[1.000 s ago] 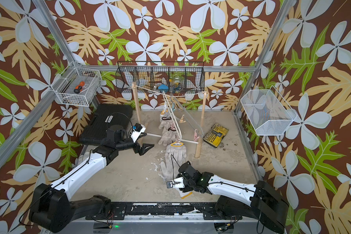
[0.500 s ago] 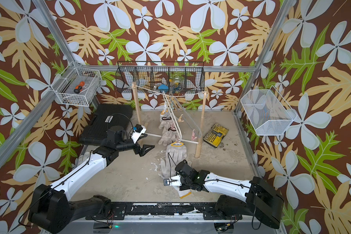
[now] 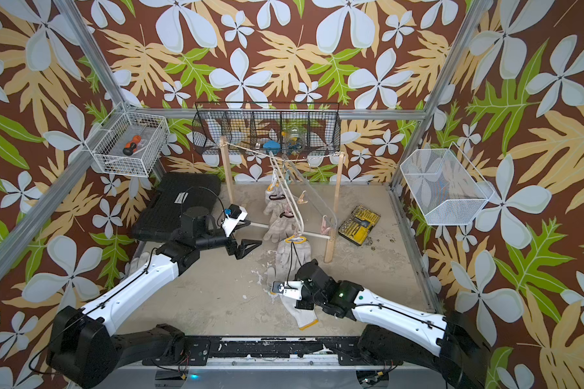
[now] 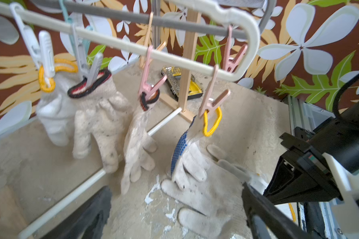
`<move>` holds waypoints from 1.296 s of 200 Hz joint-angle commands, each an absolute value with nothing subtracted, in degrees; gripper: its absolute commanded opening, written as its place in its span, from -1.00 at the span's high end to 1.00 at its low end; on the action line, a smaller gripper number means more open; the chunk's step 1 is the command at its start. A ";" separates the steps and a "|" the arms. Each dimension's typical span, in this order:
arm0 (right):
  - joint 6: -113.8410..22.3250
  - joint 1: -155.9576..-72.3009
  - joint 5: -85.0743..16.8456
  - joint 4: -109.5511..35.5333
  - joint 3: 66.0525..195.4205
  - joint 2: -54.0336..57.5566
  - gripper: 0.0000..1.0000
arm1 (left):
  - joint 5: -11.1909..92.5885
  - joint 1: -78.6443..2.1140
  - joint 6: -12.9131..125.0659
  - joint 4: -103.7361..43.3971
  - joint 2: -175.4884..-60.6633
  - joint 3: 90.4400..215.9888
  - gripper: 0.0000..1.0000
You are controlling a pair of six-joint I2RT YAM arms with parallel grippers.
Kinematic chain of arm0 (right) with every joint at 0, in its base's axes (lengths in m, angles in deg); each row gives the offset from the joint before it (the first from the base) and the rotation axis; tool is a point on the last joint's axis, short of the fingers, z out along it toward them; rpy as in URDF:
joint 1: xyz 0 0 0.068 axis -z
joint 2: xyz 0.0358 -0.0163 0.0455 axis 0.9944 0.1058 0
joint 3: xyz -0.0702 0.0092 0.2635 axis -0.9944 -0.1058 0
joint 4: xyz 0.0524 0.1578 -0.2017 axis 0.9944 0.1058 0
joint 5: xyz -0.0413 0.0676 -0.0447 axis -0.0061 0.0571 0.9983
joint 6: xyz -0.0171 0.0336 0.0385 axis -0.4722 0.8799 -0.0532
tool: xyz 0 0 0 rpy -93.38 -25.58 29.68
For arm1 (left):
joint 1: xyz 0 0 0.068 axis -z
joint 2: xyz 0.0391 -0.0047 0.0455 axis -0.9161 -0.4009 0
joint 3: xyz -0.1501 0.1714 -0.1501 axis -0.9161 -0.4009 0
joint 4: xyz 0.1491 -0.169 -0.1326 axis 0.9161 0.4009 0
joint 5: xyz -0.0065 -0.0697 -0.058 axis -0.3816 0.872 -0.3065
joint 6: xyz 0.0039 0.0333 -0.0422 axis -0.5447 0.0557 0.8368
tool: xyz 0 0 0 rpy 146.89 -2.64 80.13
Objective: Clip the gloves onto a hanger to dry
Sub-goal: Pick up the glove from the center of the board, then adjust the hanger on the clothesline.
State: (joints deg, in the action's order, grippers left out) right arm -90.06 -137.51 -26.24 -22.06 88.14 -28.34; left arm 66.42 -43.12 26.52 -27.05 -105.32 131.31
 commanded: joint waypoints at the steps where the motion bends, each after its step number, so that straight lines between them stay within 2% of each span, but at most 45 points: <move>1: -83.59 -136.18 -22.85 -17.39 90.10 -32.86 1.00 | 66.71 -41.32 27.71 -28.52 -104.83 133.11 -0.99; 34: -80.46 -131.58 -21.10 -13.58 94.87 -39.87 1.00 | 68.00 -38.66 29.64 -28.36 -103.52 135.59 -0.98; 80: -82.65 -127.12 -15.16 -7.01 102.74 -39.53 1.00 | 68.47 -31.45 31.59 -26.31 -103.07 137.19 -0.95; 125: -85.32 -121.85 -11.92 -1.03 105.08 -44.37 1.00 | 65.65 -23.80 34.64 -29.24 -105.76 140.51 -0.91; 161: -85.83 -115.68 -13.04 0.02 106.60 -44.88 1.00 | 56.58 -23.45 38.72 -29.59 -106.99 143.37 -0.86; 204: -83.83 -113.99 -15.88 -2.77 106.14 -45.79 1.00 | 41.47 -18.63 58.57 -28.31 -108.21 147.52 -0.76; 231: -83.59 -113.99 -16.46 -3.56 106.20 -45.58 1.00 | 29.61 -16.05 67.78 -17.10 -113.54 156.09 -0.71; 259: -82.77 -114.00 -17.26 -4.69 105.95 -45.80 1.00 | 23.54 -15.10 73.78 -9.89 -118.81 164.18 -0.67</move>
